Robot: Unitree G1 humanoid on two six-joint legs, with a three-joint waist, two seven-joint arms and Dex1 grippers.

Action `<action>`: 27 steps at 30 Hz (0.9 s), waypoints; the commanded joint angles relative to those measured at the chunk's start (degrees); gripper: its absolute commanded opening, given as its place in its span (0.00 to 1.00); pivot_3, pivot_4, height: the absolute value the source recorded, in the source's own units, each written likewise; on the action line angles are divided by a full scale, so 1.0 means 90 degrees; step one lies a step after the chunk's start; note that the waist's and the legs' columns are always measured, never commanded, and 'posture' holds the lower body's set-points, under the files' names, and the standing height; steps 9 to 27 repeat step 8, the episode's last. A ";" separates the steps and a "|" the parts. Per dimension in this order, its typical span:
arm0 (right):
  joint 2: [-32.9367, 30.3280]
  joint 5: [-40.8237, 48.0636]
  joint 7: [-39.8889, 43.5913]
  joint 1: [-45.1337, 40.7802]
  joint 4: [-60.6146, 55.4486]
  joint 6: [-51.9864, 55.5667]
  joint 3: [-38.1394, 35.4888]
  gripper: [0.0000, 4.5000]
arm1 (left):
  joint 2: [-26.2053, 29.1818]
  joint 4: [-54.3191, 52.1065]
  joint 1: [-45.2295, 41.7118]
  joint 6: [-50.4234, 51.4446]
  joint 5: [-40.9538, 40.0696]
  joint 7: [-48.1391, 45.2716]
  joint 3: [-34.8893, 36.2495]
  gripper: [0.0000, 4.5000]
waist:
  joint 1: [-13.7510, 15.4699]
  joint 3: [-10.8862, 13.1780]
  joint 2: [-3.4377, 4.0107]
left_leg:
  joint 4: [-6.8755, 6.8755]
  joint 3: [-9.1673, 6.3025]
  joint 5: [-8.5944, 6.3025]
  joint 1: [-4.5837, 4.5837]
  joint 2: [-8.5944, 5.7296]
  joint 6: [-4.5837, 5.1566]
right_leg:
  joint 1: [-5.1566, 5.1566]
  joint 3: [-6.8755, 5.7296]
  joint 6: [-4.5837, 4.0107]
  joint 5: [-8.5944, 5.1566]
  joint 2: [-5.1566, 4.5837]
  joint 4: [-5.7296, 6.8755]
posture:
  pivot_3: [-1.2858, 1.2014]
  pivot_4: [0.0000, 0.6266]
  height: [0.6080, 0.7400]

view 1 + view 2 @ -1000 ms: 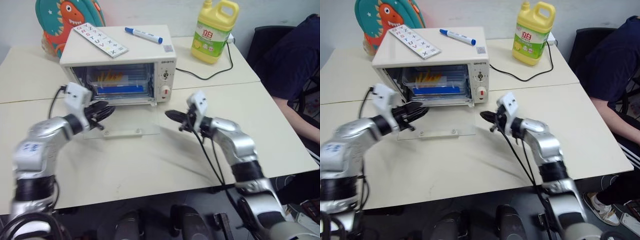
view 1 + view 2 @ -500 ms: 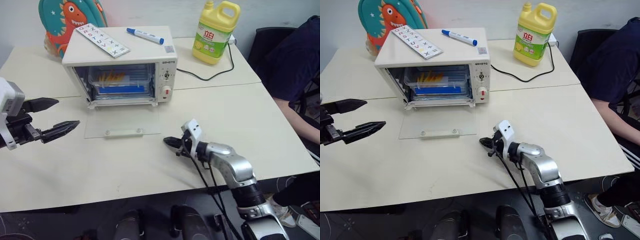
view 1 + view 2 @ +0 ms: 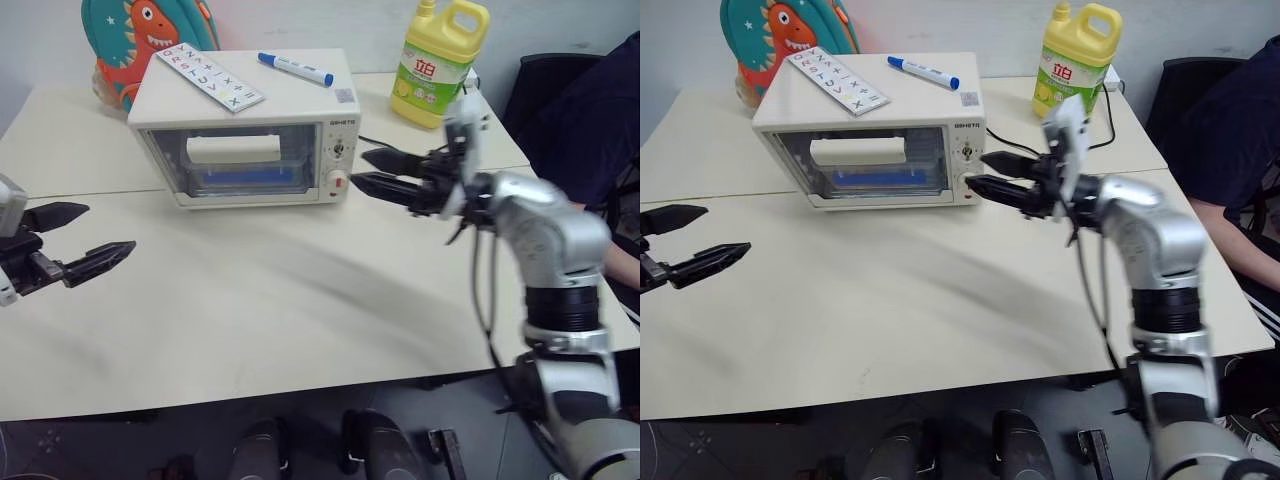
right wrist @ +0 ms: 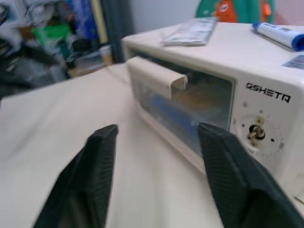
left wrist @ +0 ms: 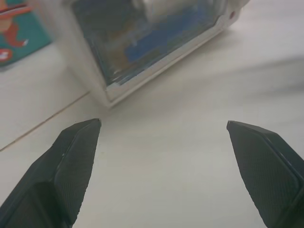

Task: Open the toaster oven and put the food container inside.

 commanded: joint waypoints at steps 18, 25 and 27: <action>-0.1097 0.0108 0.0918 -0.0104 0.0132 -0.0086 -0.0170 0.99 | 0.0541 0.0598 -0.0266 -0.0435 0.0112 -0.0364 0.0633 1.00 | -0.0020 0.0001 0.0001 | -0.0003 0.0014 0.0003 0.0015 0.0002 -0.0003 | -0.0003 0.0007 -0.0004 -0.0002 -0.0004 0.0019 | 0.52 0.24 1.00; -0.1097 0.0108 0.0918 -0.0104 0.0132 -0.0086 -0.0170 0.99 | 0.0541 0.0598 -0.0266 -0.0435 0.0112 -0.0364 0.0633 1.00 | -0.0020 0.0001 0.0001 | -0.0003 0.0014 0.0003 0.0015 0.0002 -0.0003 | -0.0003 0.0007 -0.0004 -0.0002 -0.0004 0.0019 | 0.52 0.24 1.00; -0.1097 0.0108 0.0918 -0.0104 0.0132 -0.0086 -0.0170 0.99 | 0.0541 0.0598 -0.0266 -0.0435 0.0112 -0.0364 0.0633 1.00 | -0.0020 0.0001 0.0001 | -0.0003 0.0014 0.0003 0.0015 0.0002 -0.0003 | -0.0003 0.0007 -0.0004 -0.0002 -0.0004 0.0019 | 0.52 0.24 1.00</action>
